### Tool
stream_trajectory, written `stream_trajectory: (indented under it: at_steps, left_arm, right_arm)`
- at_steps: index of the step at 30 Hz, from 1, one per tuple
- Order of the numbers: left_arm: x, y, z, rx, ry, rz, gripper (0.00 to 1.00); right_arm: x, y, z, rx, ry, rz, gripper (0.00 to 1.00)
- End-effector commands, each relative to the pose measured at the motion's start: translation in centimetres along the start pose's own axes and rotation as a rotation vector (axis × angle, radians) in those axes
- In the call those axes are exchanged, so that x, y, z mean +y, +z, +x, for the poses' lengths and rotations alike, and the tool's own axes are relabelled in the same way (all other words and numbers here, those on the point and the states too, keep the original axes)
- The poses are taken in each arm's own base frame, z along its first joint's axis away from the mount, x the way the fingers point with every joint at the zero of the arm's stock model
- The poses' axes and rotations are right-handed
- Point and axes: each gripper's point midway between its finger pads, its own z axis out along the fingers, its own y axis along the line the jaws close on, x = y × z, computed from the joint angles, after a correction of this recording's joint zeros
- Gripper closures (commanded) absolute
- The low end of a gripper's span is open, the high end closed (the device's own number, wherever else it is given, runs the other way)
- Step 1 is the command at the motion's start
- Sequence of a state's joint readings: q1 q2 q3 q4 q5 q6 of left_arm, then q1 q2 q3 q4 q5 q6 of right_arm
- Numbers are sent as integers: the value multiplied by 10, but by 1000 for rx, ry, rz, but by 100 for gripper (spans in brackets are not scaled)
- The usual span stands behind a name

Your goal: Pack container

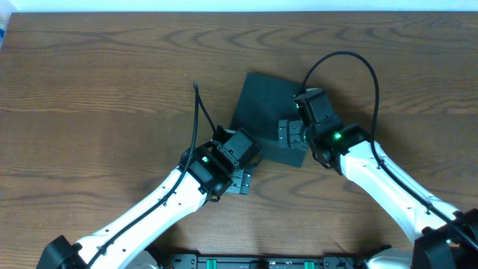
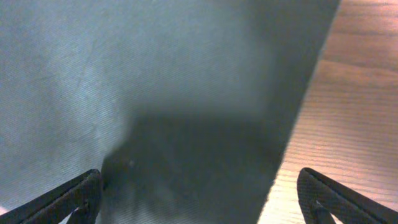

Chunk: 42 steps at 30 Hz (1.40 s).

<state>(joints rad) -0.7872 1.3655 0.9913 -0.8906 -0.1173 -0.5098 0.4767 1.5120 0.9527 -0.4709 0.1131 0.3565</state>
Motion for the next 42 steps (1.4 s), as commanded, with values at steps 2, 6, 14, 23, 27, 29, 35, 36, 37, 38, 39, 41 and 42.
stream_trajectory:
  at_steps: [2,6,14,23,27,29,35,36,37,38,39,41,42]
  left_arm:
    - [-10,2,4,1,4,23,5]
    - [-16,1,6,1,17,30,4]
    - [-18,2,5,-7,9,32,5]
    - [-20,16,17,-11,66,-15,5]
    - [-25,19,19,-20,70,-5,5]
    - [-25,19,17,-27,69,-4,5]
    - [-25,30,5,-69,71,-46,5]
    - [-27,35,4,-67,84,-47,5]
    - [-29,39,3,-65,94,-48,4]
    - [-31,44,1,-65,101,-49,5]
    - [-34,50,0,-64,107,-50,5]
    - [-35,60,-4,-67,109,-66,5]
    - [-35,64,-5,-69,110,-77,5]
  right_arm:
    - [-14,4,-6,-29,4,99,1]
    - [-20,8,-5,-22,12,116,1]
    - [-35,22,6,33,29,161,1]
    - [-39,31,21,95,46,185,1]
    - [-41,32,27,110,43,191,1]
    - [-42,33,31,117,42,194,1]
    - [-43,36,35,116,49,196,1]
    - [-43,36,34,112,50,194,1]
    - [-43,36,34,108,50,193,1]
    - [-43,36,33,105,51,192,1]
    - [-43,37,32,100,51,192,1]
    - [-43,37,31,98,53,193,1]
    - [-43,37,31,97,52,195,1]
